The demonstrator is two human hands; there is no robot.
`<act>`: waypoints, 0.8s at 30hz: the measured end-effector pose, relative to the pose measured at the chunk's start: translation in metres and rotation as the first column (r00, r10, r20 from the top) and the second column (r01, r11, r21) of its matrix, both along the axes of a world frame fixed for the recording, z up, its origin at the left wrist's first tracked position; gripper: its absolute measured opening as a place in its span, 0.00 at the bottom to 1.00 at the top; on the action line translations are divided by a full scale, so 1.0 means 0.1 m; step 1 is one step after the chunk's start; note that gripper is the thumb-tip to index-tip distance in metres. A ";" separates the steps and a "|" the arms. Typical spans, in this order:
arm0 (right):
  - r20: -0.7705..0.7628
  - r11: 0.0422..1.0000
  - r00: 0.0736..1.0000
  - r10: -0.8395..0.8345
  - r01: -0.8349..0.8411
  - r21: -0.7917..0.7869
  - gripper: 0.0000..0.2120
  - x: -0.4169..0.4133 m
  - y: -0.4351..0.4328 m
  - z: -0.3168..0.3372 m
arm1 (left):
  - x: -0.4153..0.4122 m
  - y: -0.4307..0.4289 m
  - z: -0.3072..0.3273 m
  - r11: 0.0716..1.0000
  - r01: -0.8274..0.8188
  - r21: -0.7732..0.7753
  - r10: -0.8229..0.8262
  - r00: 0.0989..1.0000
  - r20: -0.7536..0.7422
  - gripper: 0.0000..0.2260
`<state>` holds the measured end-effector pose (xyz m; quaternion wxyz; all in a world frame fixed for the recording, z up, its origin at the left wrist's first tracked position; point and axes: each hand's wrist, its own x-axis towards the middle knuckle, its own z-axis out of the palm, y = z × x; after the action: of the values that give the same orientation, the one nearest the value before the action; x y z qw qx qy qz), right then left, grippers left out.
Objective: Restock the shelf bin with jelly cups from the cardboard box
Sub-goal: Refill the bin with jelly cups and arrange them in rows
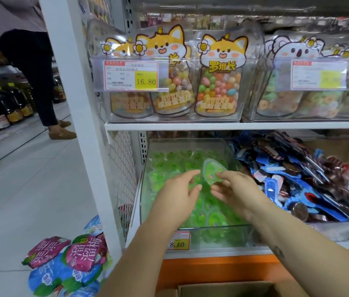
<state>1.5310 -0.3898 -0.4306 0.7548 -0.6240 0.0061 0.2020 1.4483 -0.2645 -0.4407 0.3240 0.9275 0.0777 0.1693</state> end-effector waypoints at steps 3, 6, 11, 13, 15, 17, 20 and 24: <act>-0.057 0.998 0.998 -0.033 0.037 0.054 0.04 0.06 -0.02 0.03 | 0.19 -0.11 -0.02 0.982 0.080 -0.170 -0.076 0.997 0.028 0.19; 0.008 0.994 0.996 -0.084 0.083 0.069 0.06 0.10 -0.08 0.12 | 0.34 -0.08 -0.04 0.997 -0.005 0.074 0.005 1.000 0.002 0.18; 0.078 0.996 0.997 -0.030 0.024 0.086 0.08 0.06 -0.34 0.32 | 0.43 -0.14 -0.04 0.791 0.096 0.604 0.047 0.975 -0.217 0.25; 0.090 0.999 0.996 0.013 -0.017 0.051 0.07 0.05 -0.45 0.32 | 0.46 -0.17 -0.01 0.813 0.177 0.555 0.059 0.923 -0.380 0.24; 0.093 0.998 0.995 0.033 -0.037 0.041 0.06 0.06 -0.53 0.28 | 0.49 -0.24 -0.01 0.814 0.236 0.530 0.066 0.871 -0.488 0.19; 0.100 0.998 0.994 0.035 -0.041 0.057 0.06 0.08 -0.58 0.25 | 0.53 -0.33 -0.02 0.811 0.255 0.527 0.083 0.841 -0.535 0.14; 0.144 0.997 0.987 0.072 -0.076 0.029 0.04 0.12 -0.64 0.26 | 0.61 -0.42 -0.05 0.795 0.272 0.542 0.118 0.807 -0.579 0.15; 0.189 0.991 0.973 0.136 -0.132 -0.032 0.05 0.14 -0.68 0.25 | 0.71 -0.46 -0.07 0.801 0.282 0.529 0.169 0.740 -0.651 0.20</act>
<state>1.5452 -0.4575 -0.4058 0.7304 -0.6469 -0.1064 0.1918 1.5188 -0.3102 -0.4481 -0.0292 0.9797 0.1015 -0.1704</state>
